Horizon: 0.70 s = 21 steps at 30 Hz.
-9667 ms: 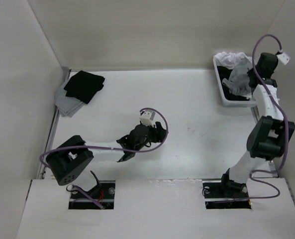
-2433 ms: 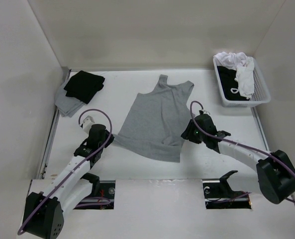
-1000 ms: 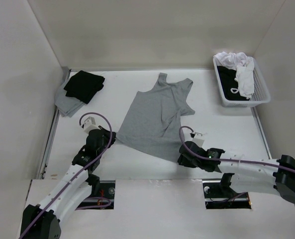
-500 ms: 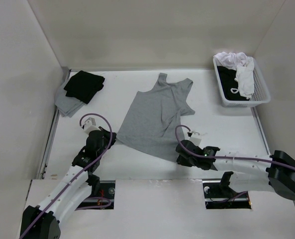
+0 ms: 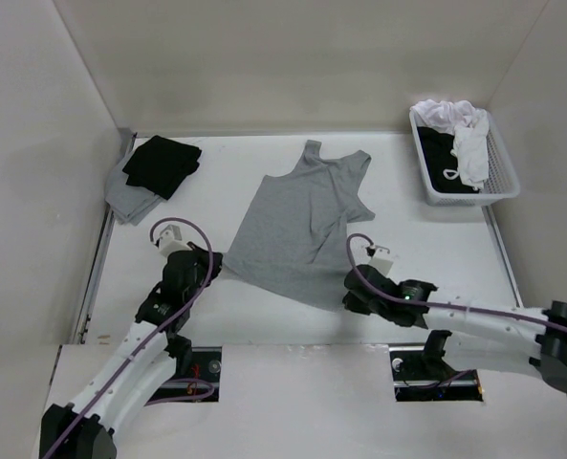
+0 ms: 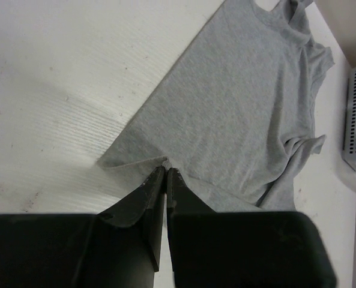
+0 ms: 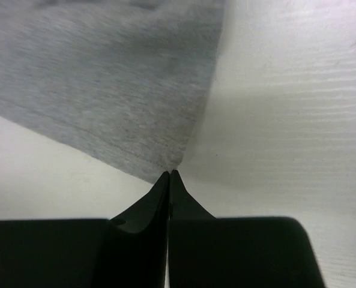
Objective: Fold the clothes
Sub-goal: Flatten the tank top out
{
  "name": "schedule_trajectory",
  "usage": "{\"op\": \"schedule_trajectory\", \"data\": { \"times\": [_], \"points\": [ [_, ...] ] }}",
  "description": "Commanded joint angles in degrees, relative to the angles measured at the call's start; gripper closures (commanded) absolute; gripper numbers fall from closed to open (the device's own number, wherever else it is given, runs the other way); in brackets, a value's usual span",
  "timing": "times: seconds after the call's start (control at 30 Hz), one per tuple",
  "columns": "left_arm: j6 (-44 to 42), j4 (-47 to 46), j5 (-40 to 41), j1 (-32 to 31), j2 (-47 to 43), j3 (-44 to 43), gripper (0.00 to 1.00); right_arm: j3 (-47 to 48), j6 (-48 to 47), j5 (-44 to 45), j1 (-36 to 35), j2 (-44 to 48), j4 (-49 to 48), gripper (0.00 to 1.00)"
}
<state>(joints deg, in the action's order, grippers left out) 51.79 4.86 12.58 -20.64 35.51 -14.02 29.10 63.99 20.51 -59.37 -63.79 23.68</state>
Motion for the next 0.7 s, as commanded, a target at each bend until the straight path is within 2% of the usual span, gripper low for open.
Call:
{"op": "schedule_trajectory", "data": {
  "times": [0.0, 0.17, 0.3, 0.53, 0.67],
  "points": [
    [-1.16, 0.05, -0.01, 0.13, -3.59, -5.73, 1.0, 5.6, -2.1, 6.19, -0.61, 8.83, 5.04, 1.0],
    [-3.36, 4.89, 3.41, -1.02, -8.96, -18.48, 1.0, 23.41, -12.19, 15.76, -2.1, 19.39, 15.68, 1.0],
    [-7.04, 5.34, 7.36, -1.81, -10.19, -31.47, 1.0, 41.69, -24.14, 23.68, -5.08, 19.59, 17.72, 1.0],
    [-11.53, 0.07, 10.28, -0.76, -7.13, -52.31, 1.0, 71.58, -46.64, 36.07, -15.18, 11.33, 11.14, 1.0],
    [-11.54, -0.91, 8.52, 1.0, -3.09, -61.9, 1.0, 82.24, -59.91, 39.34, -22.04, 6.58, 3.23, 1.0]
  ]
}}
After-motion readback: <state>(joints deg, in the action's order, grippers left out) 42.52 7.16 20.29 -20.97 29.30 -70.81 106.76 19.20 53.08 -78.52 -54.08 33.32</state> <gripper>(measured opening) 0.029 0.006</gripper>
